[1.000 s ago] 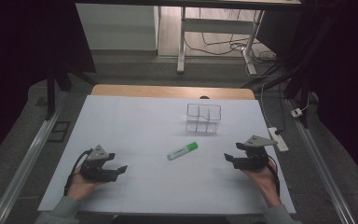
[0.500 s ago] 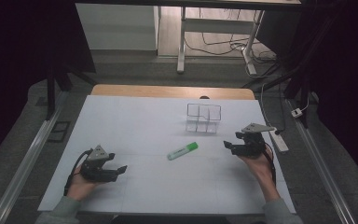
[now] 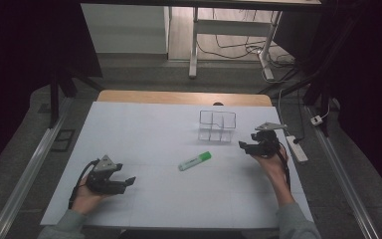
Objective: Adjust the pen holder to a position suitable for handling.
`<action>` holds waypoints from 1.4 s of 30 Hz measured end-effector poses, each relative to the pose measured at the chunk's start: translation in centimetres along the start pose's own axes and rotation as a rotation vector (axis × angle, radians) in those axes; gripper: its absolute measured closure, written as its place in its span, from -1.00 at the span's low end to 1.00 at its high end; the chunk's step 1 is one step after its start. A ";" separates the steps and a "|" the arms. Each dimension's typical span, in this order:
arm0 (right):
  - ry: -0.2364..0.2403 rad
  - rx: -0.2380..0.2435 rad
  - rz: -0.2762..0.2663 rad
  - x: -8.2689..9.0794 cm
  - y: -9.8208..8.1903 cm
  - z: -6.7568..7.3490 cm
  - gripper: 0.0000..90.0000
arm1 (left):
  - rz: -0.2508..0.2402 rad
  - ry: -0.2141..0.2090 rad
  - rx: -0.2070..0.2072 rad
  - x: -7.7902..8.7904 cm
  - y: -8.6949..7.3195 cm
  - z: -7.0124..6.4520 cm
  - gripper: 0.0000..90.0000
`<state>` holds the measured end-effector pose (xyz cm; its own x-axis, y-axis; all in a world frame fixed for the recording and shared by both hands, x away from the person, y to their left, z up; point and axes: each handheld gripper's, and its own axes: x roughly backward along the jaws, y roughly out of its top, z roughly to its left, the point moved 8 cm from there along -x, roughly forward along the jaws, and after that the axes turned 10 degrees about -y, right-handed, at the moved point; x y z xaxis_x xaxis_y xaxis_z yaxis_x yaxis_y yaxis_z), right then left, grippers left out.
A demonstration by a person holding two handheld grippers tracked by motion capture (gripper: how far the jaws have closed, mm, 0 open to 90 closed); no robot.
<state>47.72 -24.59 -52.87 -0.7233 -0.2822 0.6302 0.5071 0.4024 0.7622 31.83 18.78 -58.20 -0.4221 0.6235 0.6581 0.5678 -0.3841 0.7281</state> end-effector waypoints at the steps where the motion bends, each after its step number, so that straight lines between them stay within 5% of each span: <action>1: -0.002 0.001 0.002 -0.2 0.1 -0.1 -0.21 | 0.001 0.000 0.000 0.0 0.0 0.0 -0.44; 11: -0.020 -0.021 0.007 -2.5 1.2 -0.3 0.15 | 0.000 0.005 -0.001 0.0 0.0 0.1 -0.44; 22: -0.035 0.011 0.006 -4.8 2.4 -0.3 0.97 | 0.002 0.008 0.003 0.0 -0.1 0.2 -0.44; 42: -0.027 0.022 0.029 -6.6 2.3 0.2 0.98 | 0.007 0.010 0.000 0.0 -0.2 0.2 -0.44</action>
<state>53.56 -21.65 -55.32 -0.7213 -0.2466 0.6472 0.5176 0.4290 0.7403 31.92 18.99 -58.38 -0.4255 0.6141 0.6647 0.5704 -0.3882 0.7238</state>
